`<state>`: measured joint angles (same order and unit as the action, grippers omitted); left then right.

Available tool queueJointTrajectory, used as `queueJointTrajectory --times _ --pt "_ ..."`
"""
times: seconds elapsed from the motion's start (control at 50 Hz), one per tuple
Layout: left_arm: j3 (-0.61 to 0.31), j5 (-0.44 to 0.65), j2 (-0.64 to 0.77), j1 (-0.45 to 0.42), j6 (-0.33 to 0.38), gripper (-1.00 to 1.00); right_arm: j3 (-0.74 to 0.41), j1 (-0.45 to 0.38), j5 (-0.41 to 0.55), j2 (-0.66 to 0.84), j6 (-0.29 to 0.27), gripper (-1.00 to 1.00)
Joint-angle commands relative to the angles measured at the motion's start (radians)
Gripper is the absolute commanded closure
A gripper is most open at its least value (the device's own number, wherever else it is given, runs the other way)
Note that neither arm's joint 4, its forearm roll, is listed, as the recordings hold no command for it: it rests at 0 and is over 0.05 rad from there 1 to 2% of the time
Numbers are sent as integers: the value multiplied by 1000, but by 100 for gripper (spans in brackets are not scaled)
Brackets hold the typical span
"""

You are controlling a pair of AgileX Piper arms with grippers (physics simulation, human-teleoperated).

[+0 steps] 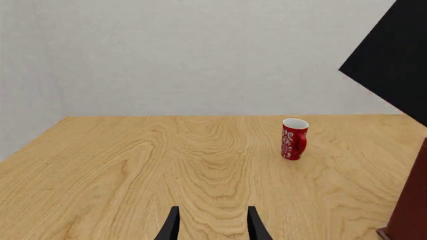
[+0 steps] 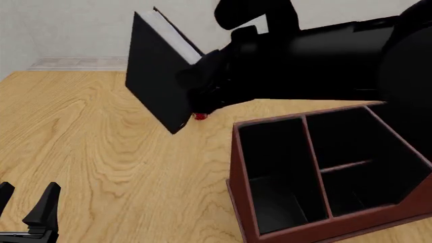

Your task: Pick up the book and place it in the left compartment of the caddy.

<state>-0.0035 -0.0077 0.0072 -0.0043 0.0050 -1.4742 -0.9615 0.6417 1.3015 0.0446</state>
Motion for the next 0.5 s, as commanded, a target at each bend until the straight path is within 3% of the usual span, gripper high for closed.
queueJointTrajectory --times 0.02,0.5 --pt "1 2 -3 4 0 -100 24 31 8 -106 53 100" --pt "1 1 -3 4 0 -100 118 86 52 -311 80 100"
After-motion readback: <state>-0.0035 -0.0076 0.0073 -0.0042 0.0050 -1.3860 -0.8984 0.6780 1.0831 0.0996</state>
